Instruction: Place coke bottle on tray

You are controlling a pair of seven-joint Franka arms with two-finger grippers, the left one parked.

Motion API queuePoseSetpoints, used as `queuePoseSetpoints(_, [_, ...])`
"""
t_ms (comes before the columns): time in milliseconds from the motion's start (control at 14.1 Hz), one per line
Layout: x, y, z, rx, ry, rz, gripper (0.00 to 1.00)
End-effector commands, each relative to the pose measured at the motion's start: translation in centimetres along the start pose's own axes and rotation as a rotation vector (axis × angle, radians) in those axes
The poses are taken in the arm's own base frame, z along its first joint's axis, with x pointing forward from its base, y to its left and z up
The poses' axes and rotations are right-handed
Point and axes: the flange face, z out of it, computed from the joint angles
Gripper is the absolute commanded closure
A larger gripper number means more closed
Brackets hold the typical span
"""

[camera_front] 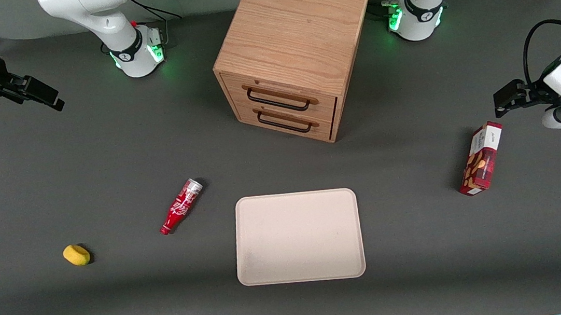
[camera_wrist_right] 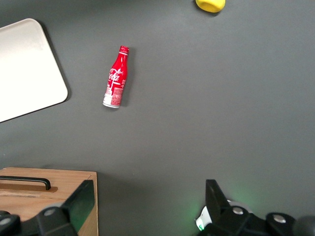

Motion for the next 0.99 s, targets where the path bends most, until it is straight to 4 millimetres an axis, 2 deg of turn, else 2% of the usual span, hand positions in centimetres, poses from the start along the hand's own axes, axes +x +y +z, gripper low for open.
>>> queuePoseSetpoints(0, [0.0, 0.2, -0.8, -0.018, -0.005, -0.012, 0.0])
queuePoseSetpoints(213, [-0.2, 0.1, -0.5, -0.024, -0.023, -0.015, 0.0])
queuePoseSetpoints(426, [-1.6, -2.0, -0.4, -0.035, -0.023, -0.104, 0.0])
queuePoseSetpoints(567, [-1.8, -2.5, -0.6, -0.035, -0.017, -0.117, 0.0])
queuePoseSetpoints(922, [-0.7, -0.6, -0.7, -0.026, -0.019, -0.191, 0.0])
